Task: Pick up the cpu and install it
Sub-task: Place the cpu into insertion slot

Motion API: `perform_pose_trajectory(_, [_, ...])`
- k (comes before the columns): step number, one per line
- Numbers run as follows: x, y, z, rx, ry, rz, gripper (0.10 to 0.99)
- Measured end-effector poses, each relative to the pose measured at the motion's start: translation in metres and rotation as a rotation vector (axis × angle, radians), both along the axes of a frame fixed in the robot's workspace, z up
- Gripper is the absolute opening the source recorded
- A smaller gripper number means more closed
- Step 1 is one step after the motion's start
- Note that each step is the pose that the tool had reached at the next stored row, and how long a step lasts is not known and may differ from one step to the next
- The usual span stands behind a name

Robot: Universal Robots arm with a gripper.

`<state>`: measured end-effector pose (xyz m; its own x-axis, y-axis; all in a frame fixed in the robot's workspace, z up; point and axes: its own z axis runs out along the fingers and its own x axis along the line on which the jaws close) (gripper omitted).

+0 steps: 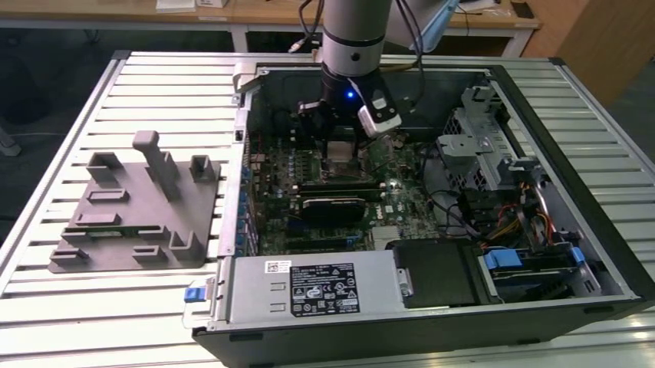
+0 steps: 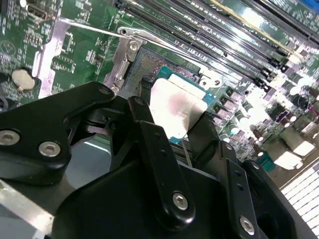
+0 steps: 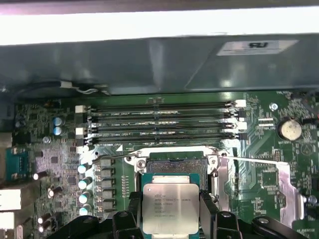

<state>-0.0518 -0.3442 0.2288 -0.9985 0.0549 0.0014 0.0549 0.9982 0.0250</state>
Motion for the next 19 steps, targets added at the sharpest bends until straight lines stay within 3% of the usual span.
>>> perform_pose_trajectory(19, [0.0000, 0.0000, 0.0000, 0.000, 0.0001, -0.213, 0.541])
